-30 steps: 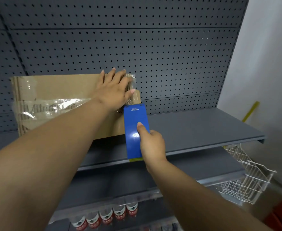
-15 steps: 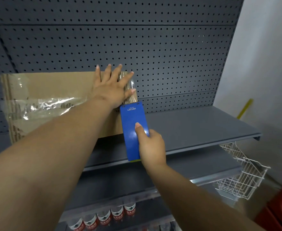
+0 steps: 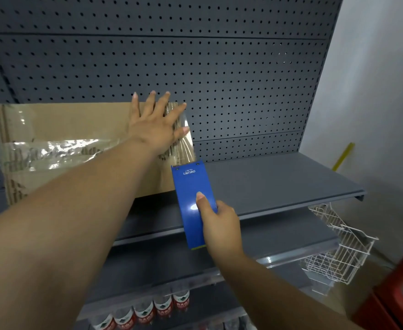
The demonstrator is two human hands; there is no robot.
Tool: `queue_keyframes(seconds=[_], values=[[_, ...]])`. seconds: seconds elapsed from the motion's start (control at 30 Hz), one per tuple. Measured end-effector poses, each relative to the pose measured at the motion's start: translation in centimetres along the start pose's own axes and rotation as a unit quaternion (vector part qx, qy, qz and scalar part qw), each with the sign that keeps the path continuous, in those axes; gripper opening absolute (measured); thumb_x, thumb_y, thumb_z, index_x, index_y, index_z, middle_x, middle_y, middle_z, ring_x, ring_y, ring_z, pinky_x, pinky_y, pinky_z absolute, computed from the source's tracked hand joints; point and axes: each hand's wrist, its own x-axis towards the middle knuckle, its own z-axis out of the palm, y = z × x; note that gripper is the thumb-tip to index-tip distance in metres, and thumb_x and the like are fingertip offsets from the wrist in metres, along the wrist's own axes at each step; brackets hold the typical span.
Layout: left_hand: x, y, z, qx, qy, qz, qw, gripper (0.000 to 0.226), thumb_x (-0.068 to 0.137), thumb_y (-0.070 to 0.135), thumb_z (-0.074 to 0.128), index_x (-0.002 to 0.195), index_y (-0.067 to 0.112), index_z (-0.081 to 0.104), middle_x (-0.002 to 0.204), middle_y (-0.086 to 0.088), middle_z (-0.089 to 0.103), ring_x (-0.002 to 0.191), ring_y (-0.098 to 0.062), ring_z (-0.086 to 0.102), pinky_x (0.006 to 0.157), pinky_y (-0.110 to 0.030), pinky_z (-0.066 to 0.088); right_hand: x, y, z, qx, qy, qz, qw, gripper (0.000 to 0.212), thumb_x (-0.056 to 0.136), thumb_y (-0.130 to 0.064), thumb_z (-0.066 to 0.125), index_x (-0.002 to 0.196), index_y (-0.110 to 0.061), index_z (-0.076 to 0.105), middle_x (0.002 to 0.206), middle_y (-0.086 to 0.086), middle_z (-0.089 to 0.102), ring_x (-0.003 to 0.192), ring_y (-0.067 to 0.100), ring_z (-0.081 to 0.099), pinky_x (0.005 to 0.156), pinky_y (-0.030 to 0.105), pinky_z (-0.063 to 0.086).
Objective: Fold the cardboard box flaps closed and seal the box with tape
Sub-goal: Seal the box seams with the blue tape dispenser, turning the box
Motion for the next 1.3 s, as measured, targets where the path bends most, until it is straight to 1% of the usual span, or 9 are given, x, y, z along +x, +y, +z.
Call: queue_keyframes(seconds=[0.33,0.57,0.63,0.77,0.93,1.0,1.1,1.2,1.3], values=[[0.8,-1.7,-0.8,0.033,0.022,0.003,0.999,0.069,0.081,0.075,0.007,0.143,0.048,0.000,0.146,-0.012,0.026,0.135,-0.034,0.022,0.113,-0.057,0.002,0.3,-1.4,-0.1,-0.030,-0.004,-0.018,0.999,0.050,0.090,-0.046,0.051,0.054,-0.021,0.028,0.050,-0.006,0.033,0.043,0.008,0.032,0.045,0.023,0.024],[3.6,-2.7,-2.4,0.009,-0.003,-0.035,0.999,0.067,0.083,0.073,0.013,0.144,0.046,0.004,0.149,-0.016,0.017,0.140,-0.034,0.012,0.113,-0.053,-0.006,1.5,-4.2,-0.8,-0.002,0.002,-0.062,0.998,0.052,0.089,-0.045,0.053,0.051,-0.022,0.025,0.029,-0.011,0.033,0.028,0.006,0.030,0.031,0.015,0.019],[3.8,-2.6,-2.7,-0.007,0.027,-0.041,0.999,0.068,0.085,0.071,0.020,0.145,0.040,0.013,0.142,-0.016,0.023,0.135,-0.034,0.018,0.114,-0.049,0.006,1.7,-5.1,-0.8,0.008,0.005,-0.066,0.998,0.052,0.088,-0.046,0.053,0.051,-0.022,0.025,0.029,-0.010,0.032,0.031,0.007,0.028,0.039,0.021,0.021],[3.0,-1.8,-2.9,-0.064,0.113,-0.025,0.991,0.059,0.088,0.057,0.042,0.130,0.016,0.041,0.126,-0.019,0.039,0.115,-0.036,0.035,0.094,-0.042,0.032,1.7,-5.5,-0.6,0.020,-0.004,-0.053,0.998,0.053,0.088,-0.044,0.054,0.049,-0.022,0.025,0.028,-0.010,0.032,0.033,0.008,0.026,0.044,0.026,0.020],[1.3,-1.7,-1.5,-0.021,0.062,0.010,0.998,0.057,0.091,0.052,0.039,0.129,0.010,0.044,0.127,-0.017,0.045,0.114,-0.038,0.040,0.090,-0.045,0.041,0.9,-4.7,-0.1,0.012,-0.012,-0.035,0.999,0.055,0.088,-0.044,0.055,0.049,-0.021,0.024,0.042,-0.006,0.028,0.043,0.013,0.027,0.046,0.028,0.020],[0.6,-2.2,-1.3,-0.034,0.056,0.020,0.998,0.055,0.093,0.049,0.035,0.132,0.010,0.043,0.135,-0.015,0.043,0.123,-0.037,0.037,0.098,-0.045,0.039,0.7,-4.7,0.1,0.007,-0.010,-0.039,0.999,0.054,0.088,-0.044,0.055,0.050,-0.021,0.026,0.046,-0.006,0.029,0.043,0.013,0.028,0.046,0.029,0.020],[-0.2,-3.1,-1.3,-0.051,0.006,0.060,0.997,0.056,0.097,0.044,0.028,0.145,0.015,0.026,0.153,-0.010,0.025,0.140,-0.031,0.021,0.115,-0.040,0.020,0.6,-4.8,0.4,0.005,-0.006,-0.044,0.999,0.053,0.089,-0.043,0.054,0.050,-0.020,0.027,0.049,-0.005,0.031,0.045,0.014,0.030,0.047,0.029,0.021],[-0.9,-4.3,-1.7,-0.081,-0.060,0.064,0.993,0.054,0.098,0.042,0.028,0.147,0.022,0.018,0.158,-0.003,0.006,0.145,-0.025,0.005,0.116,-0.039,0.011,0.5,-4.9,0.7,-0.007,-0.003,-0.041,0.999,0.052,0.089,-0.044,0.054,0.051,-0.020,0.028,0.051,-0.004,0.034,0.047,0.015,0.033,0.047,0.030,0.022],[-1.1,-4.8,-2.4,-0.081,-0.098,0.078,0.989,0.054,0.097,0.043,0.031,0.147,0.026,0.018,0.158,0.000,0.000,0.145,-0.022,-0.001,0.115,-0.037,0.009,0.4,-4.9,1.2,-0.014,-0.001,-0.030,0.999,0.050,0.089,-0.046,0.052,0.053,-0.019,0.030,0.056,-0.002,0.038,0.050,0.016,0.036,0.048,0.031,0.025]])
